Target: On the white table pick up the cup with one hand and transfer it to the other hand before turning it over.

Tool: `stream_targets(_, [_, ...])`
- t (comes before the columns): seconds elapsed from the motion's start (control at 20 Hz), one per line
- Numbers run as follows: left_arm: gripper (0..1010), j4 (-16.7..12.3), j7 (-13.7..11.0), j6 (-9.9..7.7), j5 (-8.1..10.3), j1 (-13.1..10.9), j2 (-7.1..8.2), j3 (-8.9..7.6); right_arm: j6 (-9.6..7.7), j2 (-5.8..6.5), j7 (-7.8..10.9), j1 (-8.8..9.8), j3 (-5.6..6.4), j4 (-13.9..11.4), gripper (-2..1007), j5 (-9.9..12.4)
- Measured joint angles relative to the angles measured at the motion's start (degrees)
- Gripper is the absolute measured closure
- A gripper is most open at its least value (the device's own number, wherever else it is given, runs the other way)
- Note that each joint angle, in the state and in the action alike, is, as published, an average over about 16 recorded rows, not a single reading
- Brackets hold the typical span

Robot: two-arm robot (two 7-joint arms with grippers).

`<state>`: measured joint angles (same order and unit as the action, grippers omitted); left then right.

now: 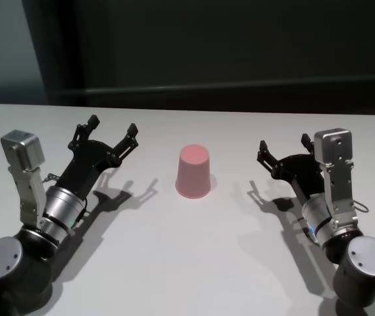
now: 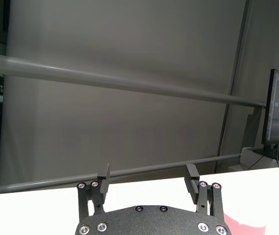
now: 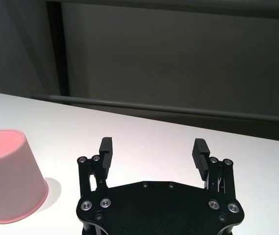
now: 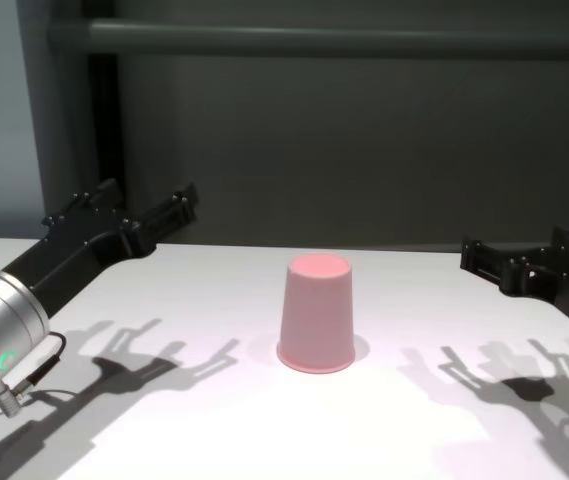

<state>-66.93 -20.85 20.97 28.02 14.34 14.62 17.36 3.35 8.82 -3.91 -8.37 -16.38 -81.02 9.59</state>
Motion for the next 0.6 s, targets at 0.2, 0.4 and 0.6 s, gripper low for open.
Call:
stream_targets(0.2, [9, 0.0, 0.0, 0.0, 0.0, 0.0, 0.0, 0.0, 0.0, 0.05, -0.02, 0.0, -0.03, -0.1, 5, 0.0])
stream_targets(0.4, [9, 0.0, 0.0, 0.0, 0.0, 0.0, 0.0, 0.0, 0.0, 0.09, -0.03, 0.0, -0.06, -0.2, 5, 0.0])
stream_targets(0.6, [9, 0.0, 0.0, 0.0, 0.0, 0.0, 0.0, 0.0, 0.01, 0.11, -0.04, 0.0, -0.08, -0.2, 5, 0.1])
